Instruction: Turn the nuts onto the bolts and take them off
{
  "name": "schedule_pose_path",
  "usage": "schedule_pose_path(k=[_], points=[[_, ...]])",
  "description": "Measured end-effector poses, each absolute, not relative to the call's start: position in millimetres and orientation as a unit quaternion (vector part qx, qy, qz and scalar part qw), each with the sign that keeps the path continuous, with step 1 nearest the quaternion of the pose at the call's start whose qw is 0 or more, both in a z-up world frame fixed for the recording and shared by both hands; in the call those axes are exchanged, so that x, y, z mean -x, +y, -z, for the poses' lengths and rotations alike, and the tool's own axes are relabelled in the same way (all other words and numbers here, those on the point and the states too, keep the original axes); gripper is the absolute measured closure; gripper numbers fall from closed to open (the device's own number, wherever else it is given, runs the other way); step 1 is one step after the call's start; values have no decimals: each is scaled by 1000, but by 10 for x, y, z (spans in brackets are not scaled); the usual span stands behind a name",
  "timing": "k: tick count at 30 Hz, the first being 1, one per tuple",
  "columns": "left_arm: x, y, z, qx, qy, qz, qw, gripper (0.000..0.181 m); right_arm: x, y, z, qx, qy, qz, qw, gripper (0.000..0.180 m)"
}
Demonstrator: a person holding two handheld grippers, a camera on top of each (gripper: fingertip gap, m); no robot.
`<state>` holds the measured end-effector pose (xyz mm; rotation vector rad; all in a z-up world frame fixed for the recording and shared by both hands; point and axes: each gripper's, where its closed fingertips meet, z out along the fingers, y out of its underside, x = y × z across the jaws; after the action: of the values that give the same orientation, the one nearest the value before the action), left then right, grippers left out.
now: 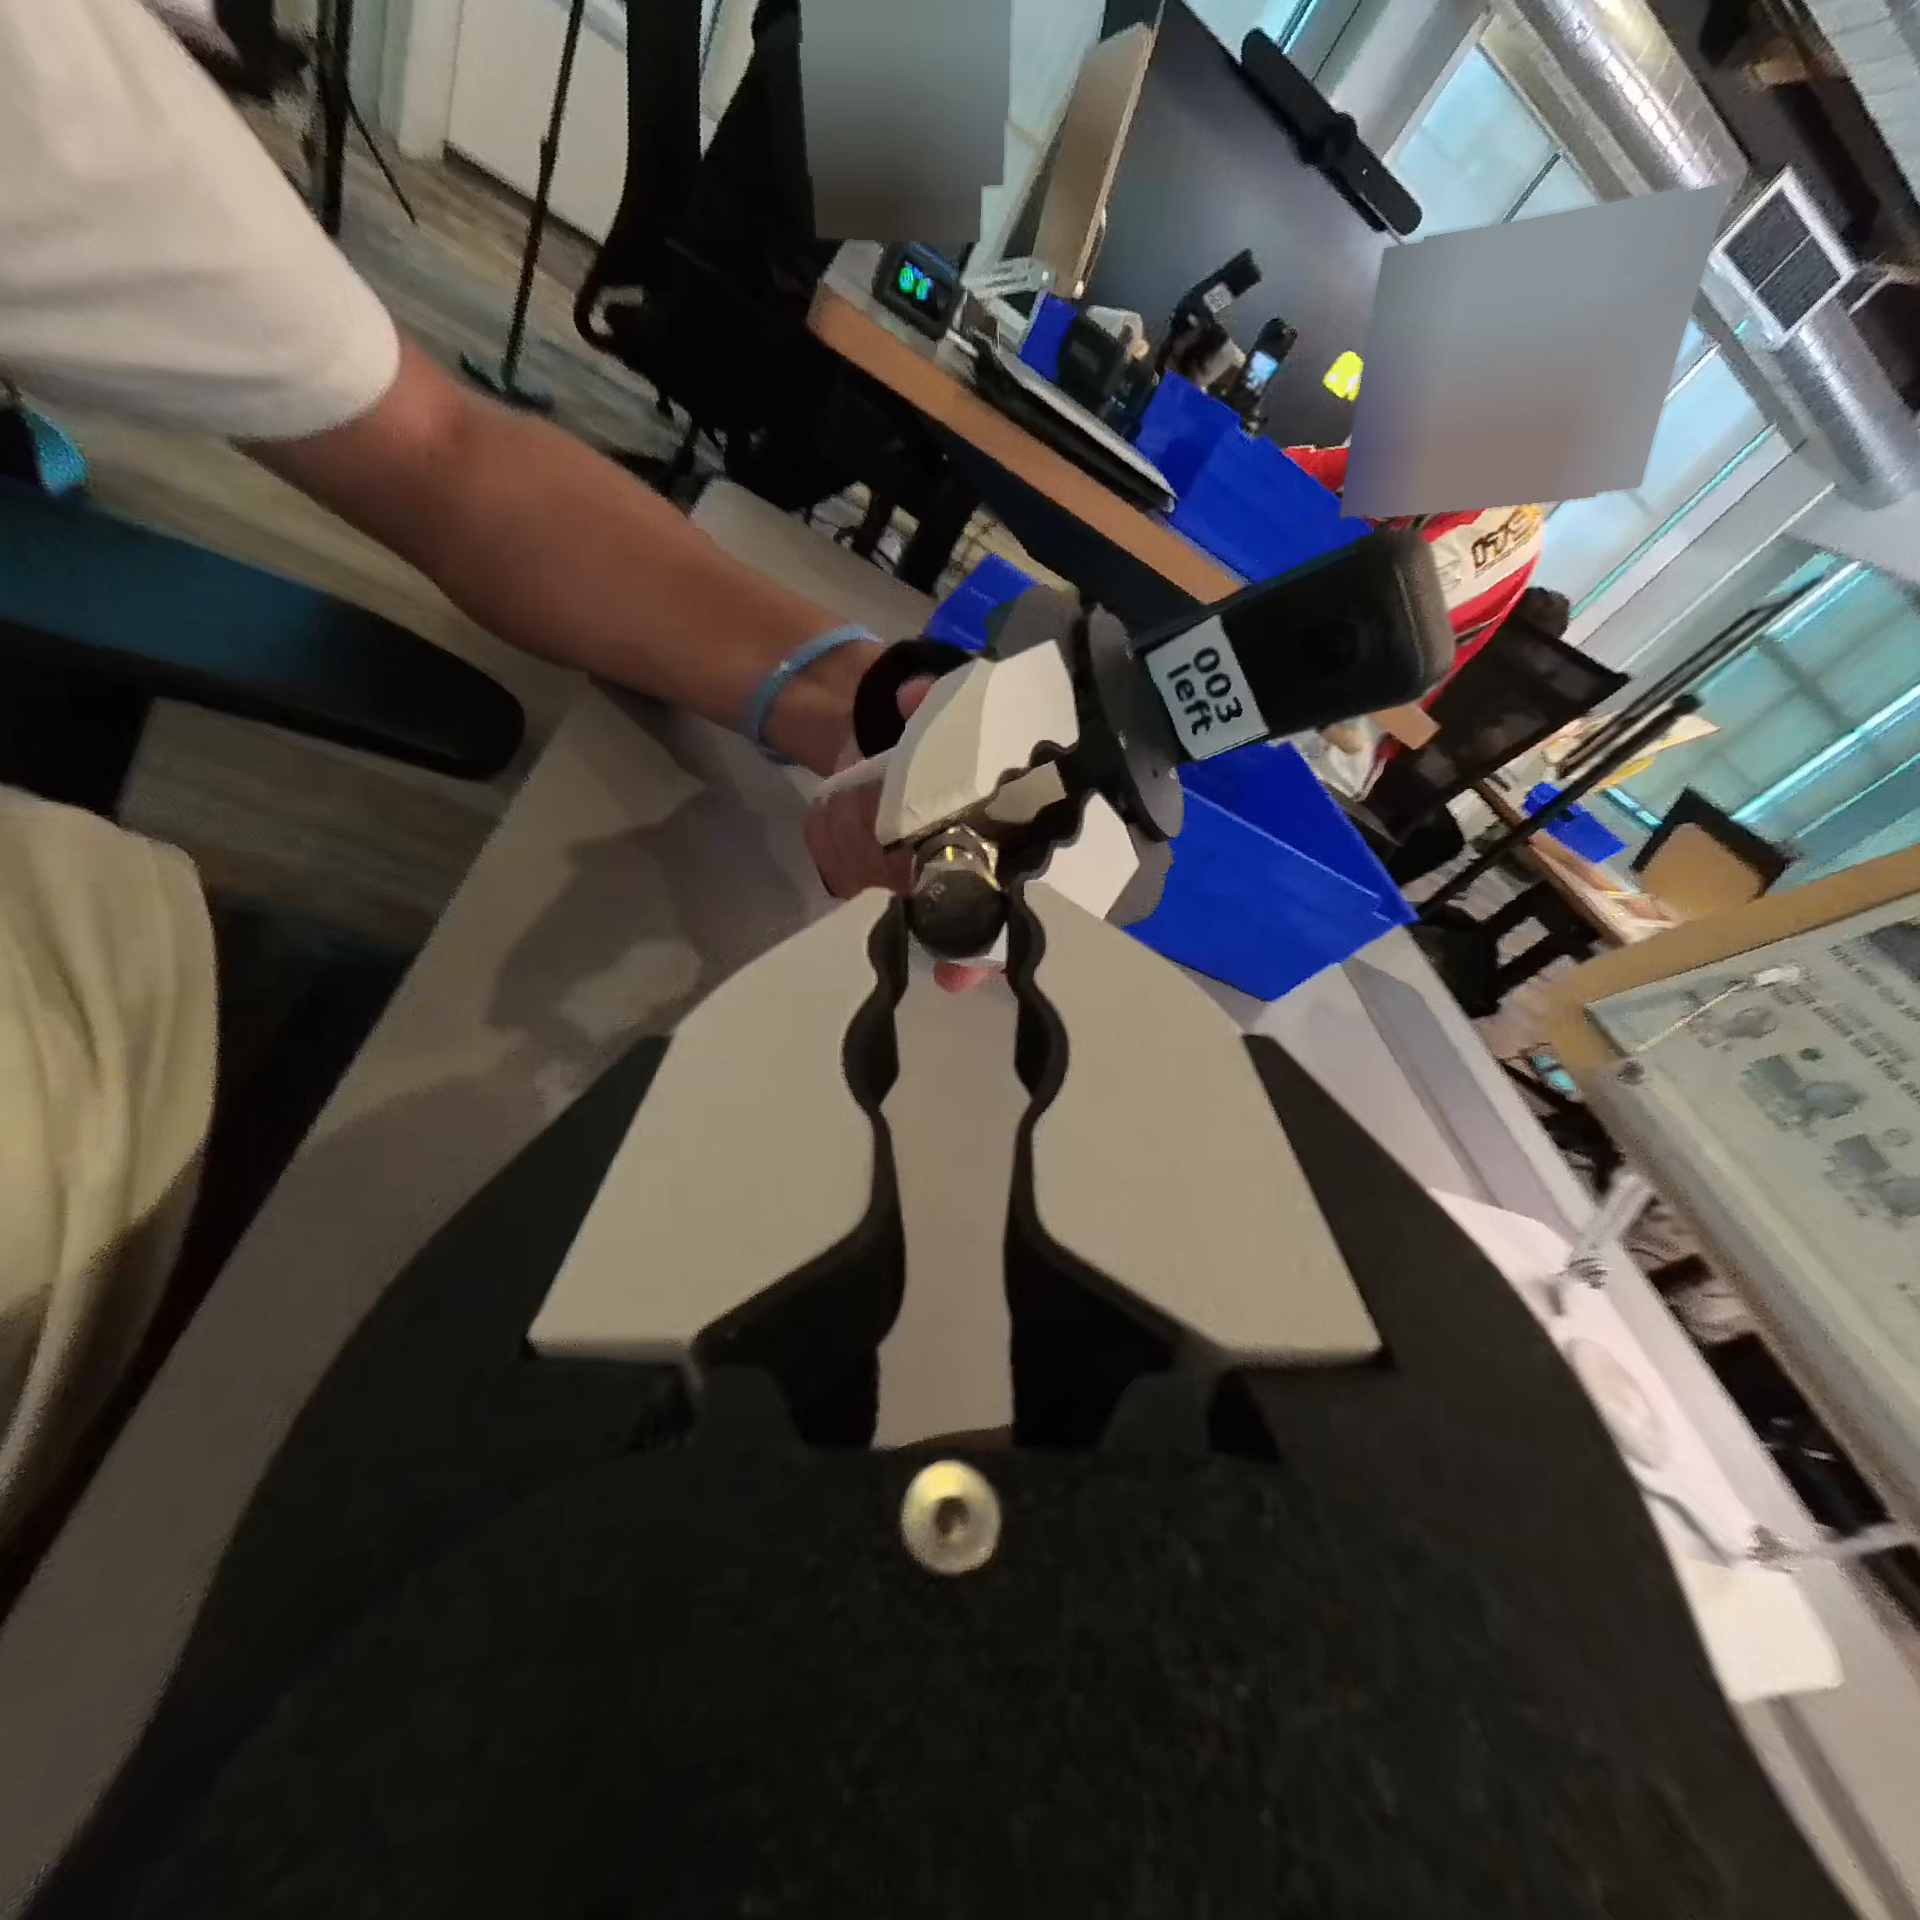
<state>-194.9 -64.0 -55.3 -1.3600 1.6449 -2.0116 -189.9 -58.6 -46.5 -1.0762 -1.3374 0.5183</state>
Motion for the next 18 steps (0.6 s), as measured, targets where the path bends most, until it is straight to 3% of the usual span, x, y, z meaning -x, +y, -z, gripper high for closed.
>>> schedule_pose_path(k=[11, 17, 18], points=[[1954, -602, 623, 474, 577, 653, 125, 163, 1879, -538, 552, 463, -620, -128, 621, 162], [1902, -542, 601, 481, 577, 636, 176, 163, 1846, -488, 526, 494, -579, -197, 618, 162], [1897, -534, 594, 481, 576, 634, 185, 155, 1843, -481, 520, 501, -570, -216, 615, 162]])
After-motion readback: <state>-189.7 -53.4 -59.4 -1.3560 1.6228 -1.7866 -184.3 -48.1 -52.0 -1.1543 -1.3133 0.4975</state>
